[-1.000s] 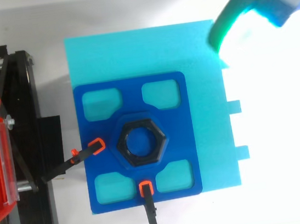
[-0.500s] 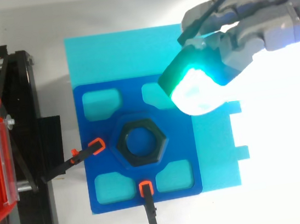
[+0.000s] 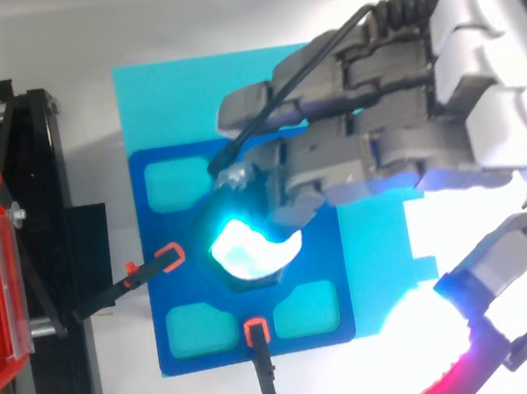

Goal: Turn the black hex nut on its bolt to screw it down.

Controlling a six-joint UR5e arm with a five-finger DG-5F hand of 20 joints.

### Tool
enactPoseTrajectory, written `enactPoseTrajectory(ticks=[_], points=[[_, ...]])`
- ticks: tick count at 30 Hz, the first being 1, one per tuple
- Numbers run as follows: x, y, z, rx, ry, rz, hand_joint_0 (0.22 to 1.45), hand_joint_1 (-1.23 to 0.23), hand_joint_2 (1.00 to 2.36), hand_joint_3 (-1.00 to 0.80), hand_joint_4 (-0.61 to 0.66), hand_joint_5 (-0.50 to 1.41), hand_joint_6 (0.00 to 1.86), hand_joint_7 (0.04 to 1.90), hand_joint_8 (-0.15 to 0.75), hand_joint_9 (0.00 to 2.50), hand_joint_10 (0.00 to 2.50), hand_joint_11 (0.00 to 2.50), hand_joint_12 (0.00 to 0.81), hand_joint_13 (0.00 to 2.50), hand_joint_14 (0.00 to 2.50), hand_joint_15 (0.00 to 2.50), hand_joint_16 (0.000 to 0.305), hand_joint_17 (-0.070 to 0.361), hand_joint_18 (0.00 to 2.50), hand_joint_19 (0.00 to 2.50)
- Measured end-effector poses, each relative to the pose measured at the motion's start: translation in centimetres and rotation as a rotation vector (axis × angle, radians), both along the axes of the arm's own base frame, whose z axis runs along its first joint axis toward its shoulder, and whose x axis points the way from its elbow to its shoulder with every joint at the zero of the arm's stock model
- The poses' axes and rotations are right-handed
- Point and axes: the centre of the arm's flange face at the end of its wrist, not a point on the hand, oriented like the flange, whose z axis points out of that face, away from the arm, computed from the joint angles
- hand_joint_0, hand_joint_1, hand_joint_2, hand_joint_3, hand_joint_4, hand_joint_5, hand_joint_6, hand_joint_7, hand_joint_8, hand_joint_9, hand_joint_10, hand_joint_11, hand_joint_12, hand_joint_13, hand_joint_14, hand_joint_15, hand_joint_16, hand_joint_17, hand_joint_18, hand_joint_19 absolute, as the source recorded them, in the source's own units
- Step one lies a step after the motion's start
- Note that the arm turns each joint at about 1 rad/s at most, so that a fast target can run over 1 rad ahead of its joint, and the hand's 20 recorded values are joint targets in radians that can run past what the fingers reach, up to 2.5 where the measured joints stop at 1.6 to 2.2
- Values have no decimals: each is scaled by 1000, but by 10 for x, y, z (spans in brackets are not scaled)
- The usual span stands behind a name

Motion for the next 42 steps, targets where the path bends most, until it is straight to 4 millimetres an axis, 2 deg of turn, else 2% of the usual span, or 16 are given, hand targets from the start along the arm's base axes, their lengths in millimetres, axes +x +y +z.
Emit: enactPoseTrajectory(ticks=[7, 15, 22, 28, 36, 42], points=[[8, 17, 0, -99, -35, 19, 489, -469, 1000, -500, 297, -123, 503, 1025, 280, 585, 0, 0, 361, 451, 0, 38, 55, 123, 433, 198], [22, 35, -22, -148, -57, 40, 484, -410, 1000, -500, 261, -112, 503, 1018, 279, 589, 0, 0, 364, 442, 0, 35, 55, 124, 411, 201], [35, 49, -39, -191, -90, 51, 481, -290, 1000, -500, 197, -90, 503, 1032, 263, 599, 0, 0, 362, 417, 0, 25, 55, 124, 366, 192], [41, 57, -43, -222, -115, 56, 492, -225, 1000, -500, 153, -82, 504, 1018, 247, 611, 0, 0, 355, 405, 0, 21, 54, 121, 338, 186], [48, 65, -58, -279, -132, 56, 502, -201, 1000, -500, 124, -75, 504, 1011, 230, 634, 0, 0, 351, 408, 0, 15, 53, 119, 332, 192], [51, 70, -60, -327, -164, 50, 505, -198, 1000, -500, 117, -67, 504, 1023, 229, 643, 0, 0, 350, 412, 0, 18, 52, 117, 333, 192]])
